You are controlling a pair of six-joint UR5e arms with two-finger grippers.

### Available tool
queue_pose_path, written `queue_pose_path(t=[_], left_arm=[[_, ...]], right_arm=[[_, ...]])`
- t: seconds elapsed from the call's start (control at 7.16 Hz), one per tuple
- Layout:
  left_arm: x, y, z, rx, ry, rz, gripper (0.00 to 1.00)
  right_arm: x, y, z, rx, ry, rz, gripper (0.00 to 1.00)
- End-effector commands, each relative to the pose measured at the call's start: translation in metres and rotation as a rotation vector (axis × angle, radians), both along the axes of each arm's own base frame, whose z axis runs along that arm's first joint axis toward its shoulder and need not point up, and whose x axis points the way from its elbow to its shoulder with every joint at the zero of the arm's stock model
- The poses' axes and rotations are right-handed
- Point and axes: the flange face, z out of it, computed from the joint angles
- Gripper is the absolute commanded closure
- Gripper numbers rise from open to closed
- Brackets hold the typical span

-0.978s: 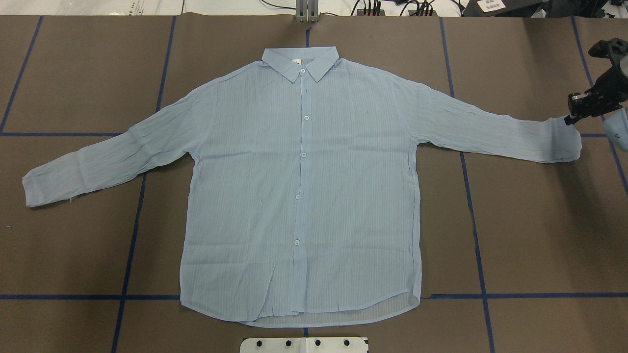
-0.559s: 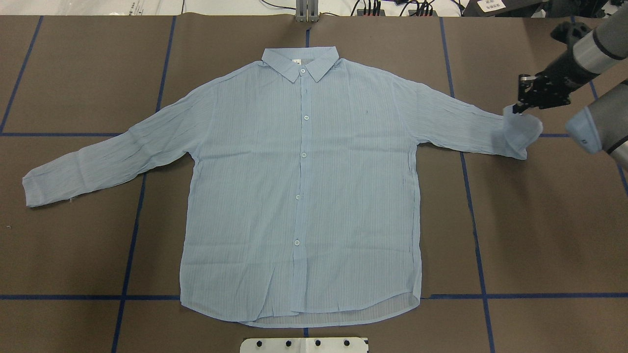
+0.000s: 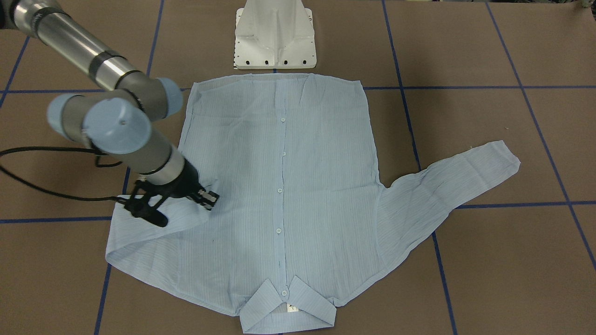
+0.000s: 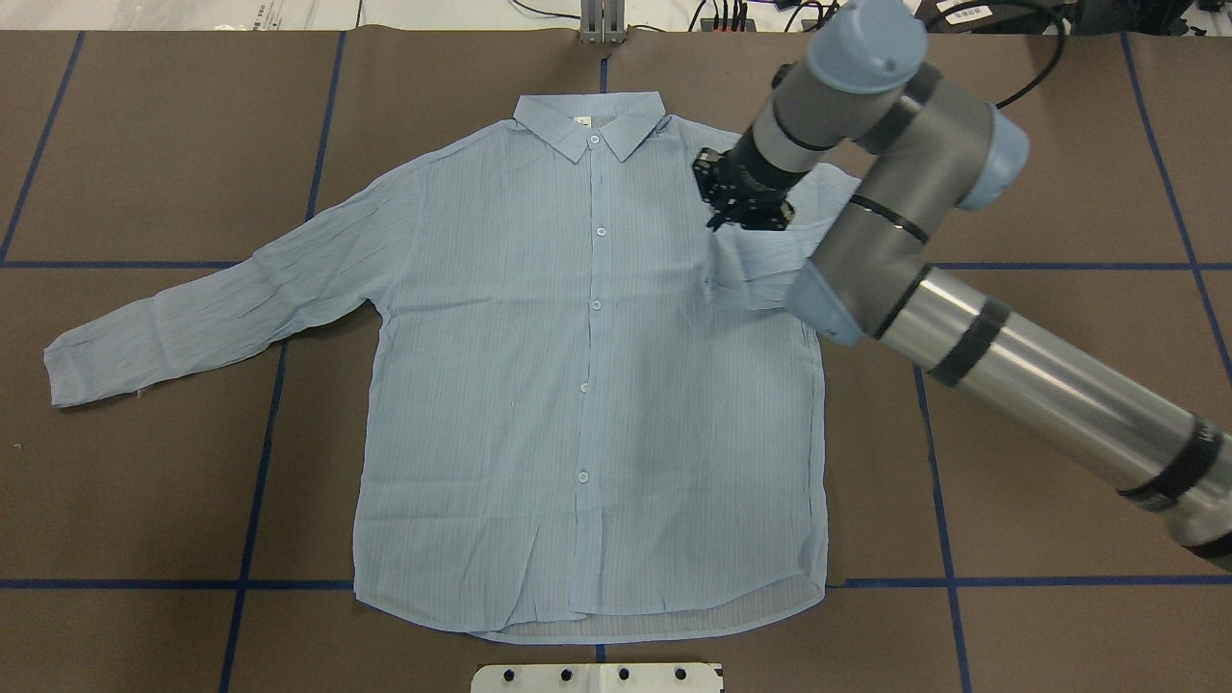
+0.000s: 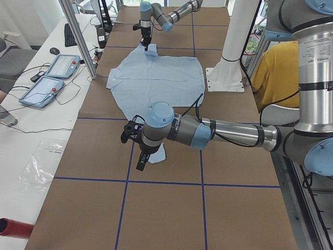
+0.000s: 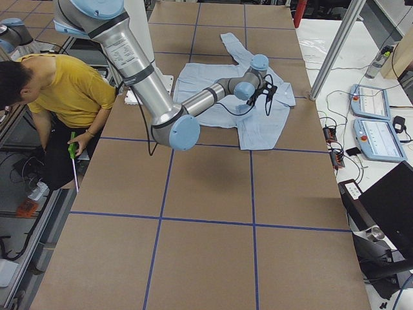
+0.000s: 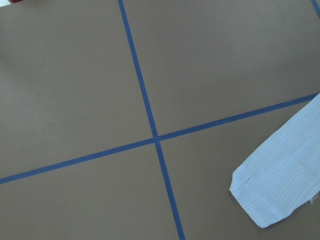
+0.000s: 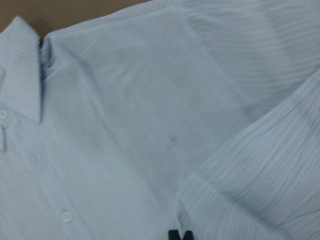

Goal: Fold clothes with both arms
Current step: 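Carry the grasped sleeve across the shirt toward the collar with right gripper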

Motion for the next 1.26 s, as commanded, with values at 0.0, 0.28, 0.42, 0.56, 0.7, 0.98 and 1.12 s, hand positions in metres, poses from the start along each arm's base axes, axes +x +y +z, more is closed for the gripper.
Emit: queue_pose_path(t=[0.0, 0.28, 0.42, 0.56, 0.7, 0.98, 1.12], left_arm=[[0.0, 0.0, 0.0, 0.001, 0.0, 0.0, 0.0], [0.001, 0.0, -0.002, 0.004, 0.01, 0.004, 0.0], [0.001, 0.001, -0.004, 0.008, 0.013, 0.005, 0.0], [0.001, 0.0, -0.005, 0.014, 0.013, 0.005, 0.0], [0.001, 0.0, -0.007, 0.03, 0.012, 0.005, 0.0], [0.005, -0.002, -0.002, 0.034, 0.015, 0.013, 0.0], [0.013, -0.003, -0.004, 0.044, 0.054, 0.038, 0.0]], right_arm=[[-0.074, 0.001, -0.103, -0.017, -0.039, 0.07, 1.0], [-0.091, 0.005, -0.122, 0.005, -0.069, 0.098, 1.0], [-0.105, 0.002, -0.13, 0.001, -0.056, 0.104, 1.0], [-0.112, -0.001, -0.121, -0.001, -0.071, 0.136, 1.0], [-0.118, -0.003, -0.115, -0.025, -0.092, 0.19, 1.0], [-0.131, 0.009, -0.113, -0.035, -0.096, 0.191, 0.75], [-0.141, 0.015, -0.108, -0.052, -0.087, 0.235, 0.29]])
